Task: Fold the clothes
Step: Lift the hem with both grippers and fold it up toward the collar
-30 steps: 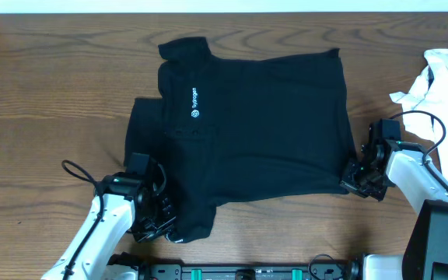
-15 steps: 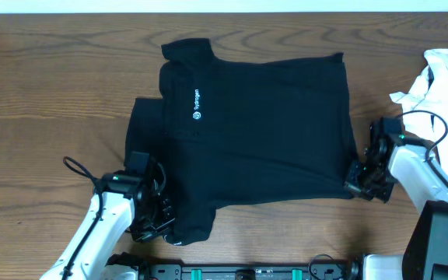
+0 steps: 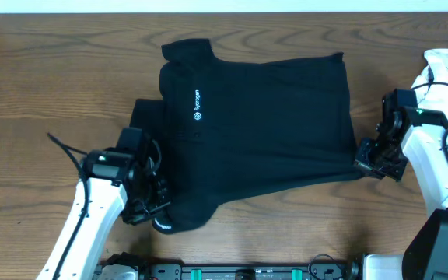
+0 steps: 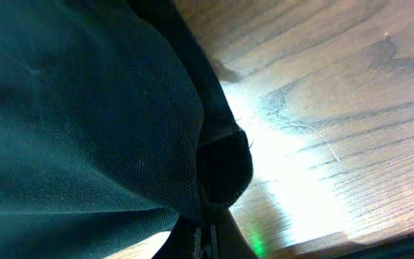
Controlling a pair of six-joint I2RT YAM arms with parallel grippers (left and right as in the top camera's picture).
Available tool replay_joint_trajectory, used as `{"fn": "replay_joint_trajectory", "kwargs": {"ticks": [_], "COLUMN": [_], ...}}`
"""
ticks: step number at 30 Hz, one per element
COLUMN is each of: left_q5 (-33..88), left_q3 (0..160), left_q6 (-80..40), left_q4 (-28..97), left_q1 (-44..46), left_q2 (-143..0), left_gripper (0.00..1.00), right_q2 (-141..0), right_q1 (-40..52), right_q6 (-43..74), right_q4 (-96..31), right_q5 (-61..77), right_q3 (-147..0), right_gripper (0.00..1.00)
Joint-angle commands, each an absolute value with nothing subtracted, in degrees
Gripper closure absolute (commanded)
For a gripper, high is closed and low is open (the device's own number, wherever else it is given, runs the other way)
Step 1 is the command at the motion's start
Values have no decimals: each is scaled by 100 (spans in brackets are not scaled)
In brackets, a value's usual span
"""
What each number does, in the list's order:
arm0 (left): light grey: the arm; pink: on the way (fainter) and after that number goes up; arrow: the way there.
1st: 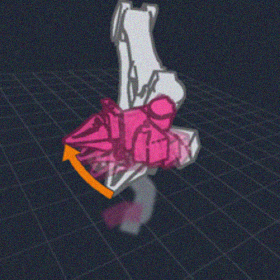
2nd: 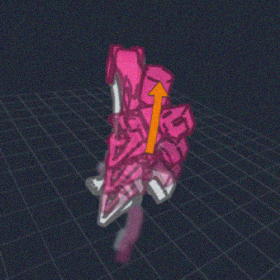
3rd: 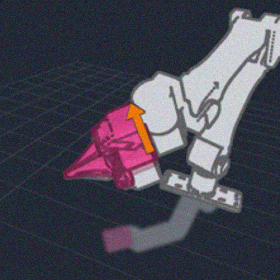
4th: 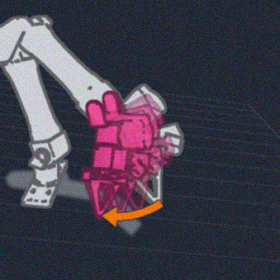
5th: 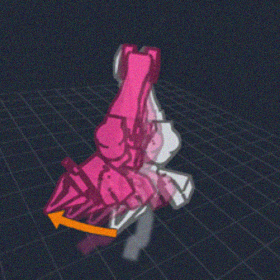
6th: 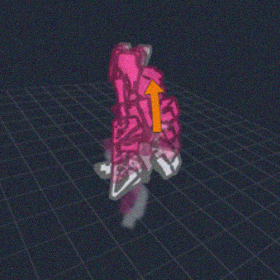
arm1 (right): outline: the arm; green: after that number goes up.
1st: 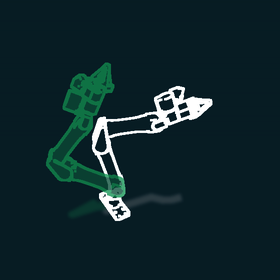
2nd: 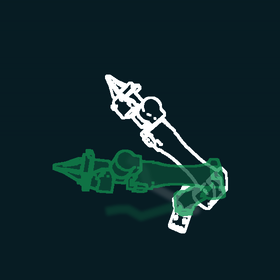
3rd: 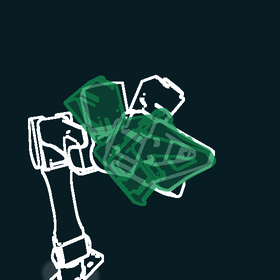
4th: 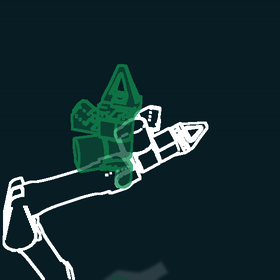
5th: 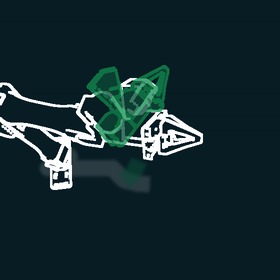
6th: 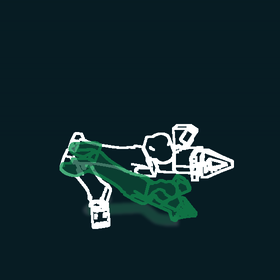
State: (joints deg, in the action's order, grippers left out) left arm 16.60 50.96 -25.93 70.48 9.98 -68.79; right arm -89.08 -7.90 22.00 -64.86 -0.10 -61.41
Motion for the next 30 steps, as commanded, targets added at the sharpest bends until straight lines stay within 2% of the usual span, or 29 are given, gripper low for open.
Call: {"fn": "replay_joint_trajectory", "kwargs": {"ticks": [1,11,18,30], "left_q5": [1343,1345,1341,827], "left_q3": [5621,6261,6322,7124], "left_q6": [-2508,-2510,-2502,-2185], "left_q4": [7089,6163,5315,4777], "left_q1": [1007,1007,1007,1007], "left_q2": [-6847,-7030,-7699,-8818], "left_gripper": [94,94,94,94], "right_q2": [-8849,-8849,-8849,-8895], "right_q1": [-753,-753,-753,-753], "right_q6": [2298,2359,2425,2421], "right_q4": [-6473,-5905,-5218,-4077], "right_q5": [-1,309,307,283], "right_q3": [-6342,-6344,-6344,-6342], "right_gripper": [99,99,99,99]}}
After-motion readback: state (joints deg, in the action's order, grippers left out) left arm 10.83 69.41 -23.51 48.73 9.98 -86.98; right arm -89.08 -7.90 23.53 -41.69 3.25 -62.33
